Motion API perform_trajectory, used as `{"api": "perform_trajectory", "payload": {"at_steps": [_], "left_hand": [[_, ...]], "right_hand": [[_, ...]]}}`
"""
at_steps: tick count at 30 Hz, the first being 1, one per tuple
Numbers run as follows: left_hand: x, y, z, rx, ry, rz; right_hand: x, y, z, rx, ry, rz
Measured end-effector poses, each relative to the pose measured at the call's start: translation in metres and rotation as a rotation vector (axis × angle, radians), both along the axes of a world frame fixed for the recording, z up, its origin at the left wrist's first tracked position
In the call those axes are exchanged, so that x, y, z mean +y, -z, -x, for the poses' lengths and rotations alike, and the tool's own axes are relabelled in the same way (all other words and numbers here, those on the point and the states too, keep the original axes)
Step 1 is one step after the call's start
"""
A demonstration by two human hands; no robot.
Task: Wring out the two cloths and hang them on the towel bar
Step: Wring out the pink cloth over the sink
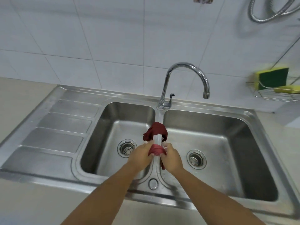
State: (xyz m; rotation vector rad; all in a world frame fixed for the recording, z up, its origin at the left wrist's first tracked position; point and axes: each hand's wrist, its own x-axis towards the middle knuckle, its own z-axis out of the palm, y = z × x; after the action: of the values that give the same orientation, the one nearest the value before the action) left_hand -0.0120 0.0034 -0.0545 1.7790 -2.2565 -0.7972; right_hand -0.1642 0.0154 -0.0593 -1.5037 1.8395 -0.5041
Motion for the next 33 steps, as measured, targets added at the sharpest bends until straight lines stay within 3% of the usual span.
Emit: {"api": "perform_trajectory", "payload": {"at_steps": [7,11,15,18,27,31,33], "left_hand": [[-0.013,-0.008,-0.001,-0.052,0.057,0.057],[-0.019,-0.018,-0.006,0.008,0.003,0.059],[-0.026,-0.036,-0.012,0.111,-0.065,0.098],[-0.03,-0.052,-0.019,0.206,-0.146,0.103],[-0.024,-0.083,-0.042,0.746,-0.37,-0.127],[-0.028,-0.077,-0.074,0.835,-0.544,-0.17],[-0.03,-0.071,-0.086,0.836,-0.595,-0.2]], "right_hand": [[-0.001,-0.017,-0.005,-0.273,0.111,0.012],[0.002,-0.022,-0.01,-0.222,0.052,0.053],[0.003,-0.023,-0.015,-0.076,-0.015,0.116],[0.006,-0.024,-0.026,0.049,0.009,0.027],[-0.013,-0.031,-0.078,0.049,0.215,0.183],[-0.019,-0.039,-0.096,-0.154,0.13,0.068],[-0.02,-0.041,-0.104,-0.155,0.066,0.009]]}}
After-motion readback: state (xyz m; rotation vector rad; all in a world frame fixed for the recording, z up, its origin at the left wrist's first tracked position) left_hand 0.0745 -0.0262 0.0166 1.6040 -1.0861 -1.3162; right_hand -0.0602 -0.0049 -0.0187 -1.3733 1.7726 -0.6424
